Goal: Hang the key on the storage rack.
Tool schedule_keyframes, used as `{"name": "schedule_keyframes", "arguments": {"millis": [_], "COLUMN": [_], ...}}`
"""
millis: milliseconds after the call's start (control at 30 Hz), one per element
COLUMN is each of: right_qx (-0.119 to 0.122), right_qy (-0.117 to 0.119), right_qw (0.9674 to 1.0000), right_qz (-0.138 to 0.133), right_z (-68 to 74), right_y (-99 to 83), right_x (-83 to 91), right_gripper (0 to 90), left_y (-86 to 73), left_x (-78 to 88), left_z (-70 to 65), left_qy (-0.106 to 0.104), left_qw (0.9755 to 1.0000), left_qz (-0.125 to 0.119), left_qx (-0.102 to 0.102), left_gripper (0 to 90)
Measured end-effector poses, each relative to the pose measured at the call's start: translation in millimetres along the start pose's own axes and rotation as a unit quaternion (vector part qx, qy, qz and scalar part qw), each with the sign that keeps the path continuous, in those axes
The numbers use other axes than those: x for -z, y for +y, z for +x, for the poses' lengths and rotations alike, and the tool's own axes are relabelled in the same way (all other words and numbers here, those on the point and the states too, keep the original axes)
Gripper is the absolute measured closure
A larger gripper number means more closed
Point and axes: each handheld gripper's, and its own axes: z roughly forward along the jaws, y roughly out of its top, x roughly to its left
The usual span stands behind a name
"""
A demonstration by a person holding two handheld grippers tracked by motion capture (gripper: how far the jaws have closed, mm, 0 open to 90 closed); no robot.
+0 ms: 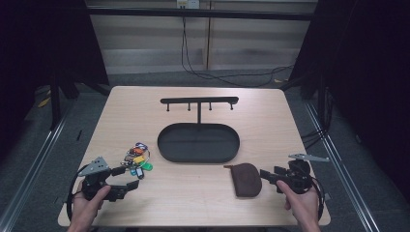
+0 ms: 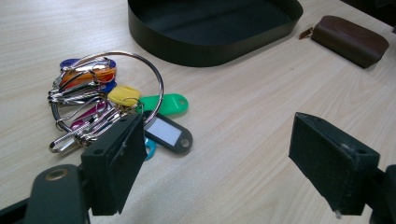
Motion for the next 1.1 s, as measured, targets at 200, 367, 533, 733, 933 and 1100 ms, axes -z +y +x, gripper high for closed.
{"name": "schedule_keyframes", "arguments": {"millis": [200,367,533,733,933,1100], "right_qx": [-0.008,0.005,0.01,0.007,0.009,0.004], "right_qy": [-0.014,-0.017,-0.024,-0.04,-0.045,-0.059], "right_qw": [0.9987,0.9963,0.9906,0.9801,0.9746,0.9649], "right_qz": [0.048,0.084,0.134,0.194,0.219,0.256], "right_z": [4.3,8.1,14.7,16.5,17.5,21.0], "right_y": [11.5,22.7,37.5,51.6,61.4,70.0], "right_x": [-3.3,-9.7,-17.1,-26.8,-33.9,-46.0], "right_gripper": [29.7,24.1,22.1,23.6,22.8,27.0], "left_y": [-0.2,-0.3,0.0,0.0,0.0,0.0], "left_x": [0.8,-0.7,0.2,0.7,1.0,1.2], "left_z": [-0.1,-0.1,1.7,1.9,3.0,2.8], "left_qy": [0.001,0.0,0.001,0.003,0.004,0.004], "left_qw": [1.0,1.0,1.0,1.0,1.0,1.0], "left_qz": [-0.001,0.002,0.001,0.0,0.003,0.004], "left_qx": [0.003,0.002,0.004,0.005,0.003,0.002], "left_gripper": [18.8,18.9,19.0,18.9,18.9,19.0]}}
